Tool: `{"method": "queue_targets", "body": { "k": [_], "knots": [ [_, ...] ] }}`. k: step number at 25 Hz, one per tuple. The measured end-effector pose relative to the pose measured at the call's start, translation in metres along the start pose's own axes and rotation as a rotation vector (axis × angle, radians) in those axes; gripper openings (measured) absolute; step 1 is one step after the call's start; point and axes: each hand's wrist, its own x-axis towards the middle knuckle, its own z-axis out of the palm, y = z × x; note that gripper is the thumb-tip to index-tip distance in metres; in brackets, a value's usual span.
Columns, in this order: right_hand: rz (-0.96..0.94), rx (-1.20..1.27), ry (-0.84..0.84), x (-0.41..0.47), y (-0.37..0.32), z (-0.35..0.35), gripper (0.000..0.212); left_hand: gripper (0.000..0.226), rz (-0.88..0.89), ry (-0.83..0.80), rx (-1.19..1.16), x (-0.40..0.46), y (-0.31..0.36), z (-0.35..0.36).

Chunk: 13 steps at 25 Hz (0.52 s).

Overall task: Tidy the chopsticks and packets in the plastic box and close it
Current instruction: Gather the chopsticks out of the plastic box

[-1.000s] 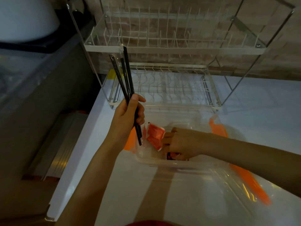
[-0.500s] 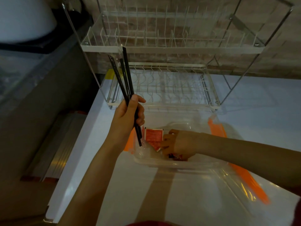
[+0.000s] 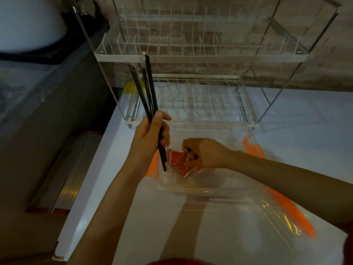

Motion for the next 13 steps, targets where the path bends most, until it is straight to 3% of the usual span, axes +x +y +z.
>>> {"method": "queue_targets", "body": {
  "k": [4, 7, 10, 13],
  "knots": [
    [-0.020, -0.264, 0.085, 0.007, -0.005, 0.013, 0.063, 0.027, -0.003, -0.017, 0.012, -0.002, -0.003, 0.002],
    [-0.016, -0.361, 0.044, 0.008, -0.008, 0.012, 0.060, 0.028, -0.014, -0.030, 0.040, -0.003, -0.004, 0.004],
    [-0.009, -0.248, -0.019, -0.002, -0.011, 0.002, 0.058, 0.027, -0.015, -0.059, 0.117, -0.001, -0.005, 0.009],
    [0.060, 0.056, 0.005, -0.019, -0.008, -0.019, 0.055, 0.025, -0.025, -0.119, 0.220, -0.002, -0.007, 0.014]
  ]
}}
